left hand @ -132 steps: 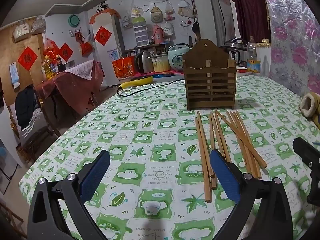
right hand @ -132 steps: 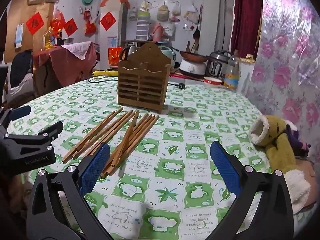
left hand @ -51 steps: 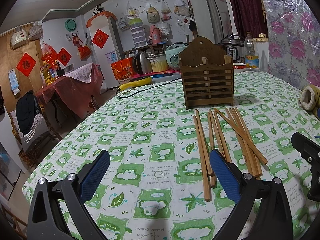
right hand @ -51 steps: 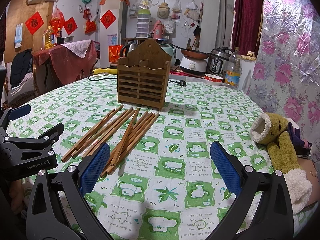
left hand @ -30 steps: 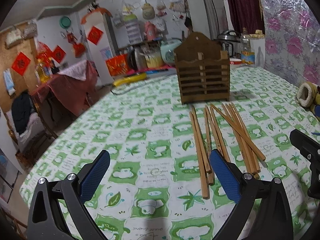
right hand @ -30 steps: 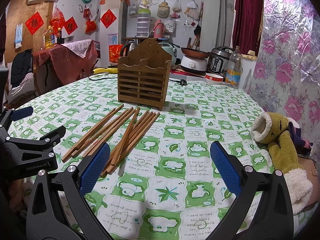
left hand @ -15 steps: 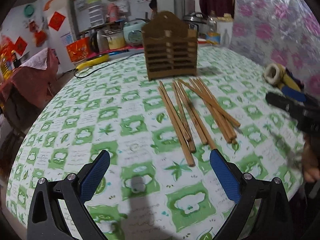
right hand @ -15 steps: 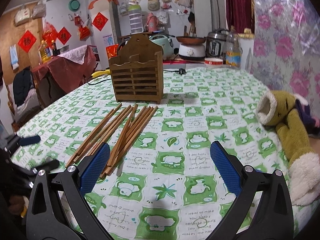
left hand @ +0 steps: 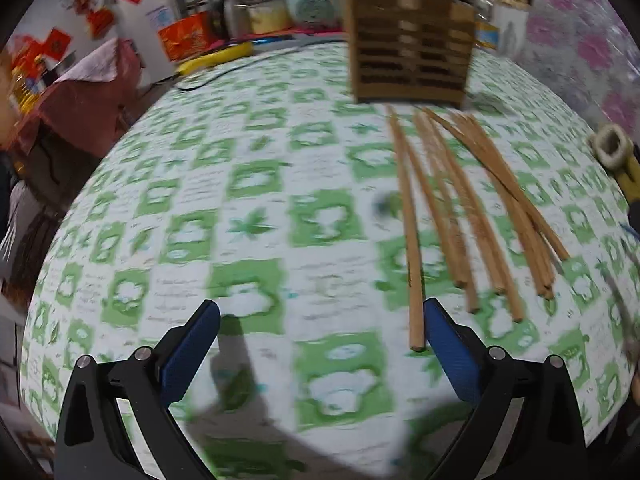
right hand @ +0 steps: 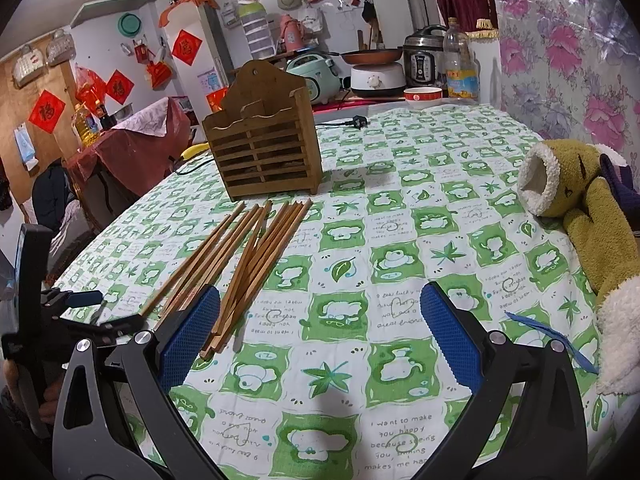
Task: Organize utensils
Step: 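Close the left tool on one wooden chopstick while the right tool grasps another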
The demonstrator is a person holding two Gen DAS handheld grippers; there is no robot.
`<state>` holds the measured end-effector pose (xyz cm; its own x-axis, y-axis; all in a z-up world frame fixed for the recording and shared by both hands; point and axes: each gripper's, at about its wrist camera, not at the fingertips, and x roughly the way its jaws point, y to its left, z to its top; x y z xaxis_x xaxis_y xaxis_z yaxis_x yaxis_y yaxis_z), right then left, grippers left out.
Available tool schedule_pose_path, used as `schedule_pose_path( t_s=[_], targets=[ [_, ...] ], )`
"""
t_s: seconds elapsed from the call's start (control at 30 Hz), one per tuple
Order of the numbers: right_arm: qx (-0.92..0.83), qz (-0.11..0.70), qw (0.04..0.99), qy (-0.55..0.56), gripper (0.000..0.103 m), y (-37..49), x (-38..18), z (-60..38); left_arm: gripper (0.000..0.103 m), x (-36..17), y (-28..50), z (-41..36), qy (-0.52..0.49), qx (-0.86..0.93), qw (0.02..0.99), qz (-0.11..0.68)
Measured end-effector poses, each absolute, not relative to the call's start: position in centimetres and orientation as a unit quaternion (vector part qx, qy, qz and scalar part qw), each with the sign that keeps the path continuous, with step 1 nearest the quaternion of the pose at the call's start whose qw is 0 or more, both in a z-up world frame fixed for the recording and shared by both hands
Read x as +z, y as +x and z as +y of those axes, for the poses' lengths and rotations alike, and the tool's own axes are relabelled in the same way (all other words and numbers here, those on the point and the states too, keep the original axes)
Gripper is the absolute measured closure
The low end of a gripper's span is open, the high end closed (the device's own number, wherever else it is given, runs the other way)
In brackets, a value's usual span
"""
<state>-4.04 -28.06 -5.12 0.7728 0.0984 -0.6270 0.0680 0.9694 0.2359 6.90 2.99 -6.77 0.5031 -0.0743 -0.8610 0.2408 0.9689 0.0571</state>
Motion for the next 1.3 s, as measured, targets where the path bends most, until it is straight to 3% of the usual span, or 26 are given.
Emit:
schedule_pose_path(
  t_s=[0.33, 0.47, 0.57, 0.67, 0.9, 0.97, 1.03, 1.2, 1.3],
  targets=[
    [0.044, 0.360, 0.926, 0.107, 0.006, -3.4, -5.5, -27.0, 0.005, -6.0, 5.5, 0.9, 0.113, -0.103, 0.876, 0.458],
    [0.094, 0.417, 0.899, 0.099, 0.006, -2.6, -7.0, -25.7, 0.005, -6.6, 6.9, 2.1, 0.077, -0.084, 0.867, 0.485],
    [0.096, 0.405, 0.907, 0.066, 0.007, -3.1, -6.9, -24.2, 0.005, -7.0, 7.4, 3.3, 0.040, -0.093, 0.857, 0.505],
    [0.088, 0.418, 0.904, 0.022, 0.017, -3.0, -6.7, -22.9, 0.005, -6.9, 7.4, 3.6, 0.030, -0.095, 0.859, 0.502],
    [0.116, 0.442, 0.890, 0.004, 0.059, -1.8, -7.1, -20.5, 0.006, -6.6, 6.8, 2.8, 0.045, -0.099, 0.867, 0.487],
    [0.116, 0.444, 0.888, 0.005, 0.064, -1.4, -7.2, -20.4, 0.019, -6.5, 6.5, 2.5, 0.056, -0.100, 0.868, 0.482],
    [0.114, 0.450, 0.886, 0.005, 0.068, -0.9, -7.3, -20.4, 0.024, -6.7, 6.3, 2.0, 0.068, -0.106, 0.867, 0.483],
    [0.112, 0.457, 0.882, 0.019, 0.095, 0.0, -7.8, -20.9, 0.042, -6.6, 5.7, 1.3, 0.082, -0.126, 0.870, 0.469],
    [0.108, 0.448, 0.887, 0.033, 0.095, -0.2, -7.5, -21.6, 0.064, -6.5, 5.3, 1.0, 0.080, -0.154, 0.869, 0.463]
  ],
)
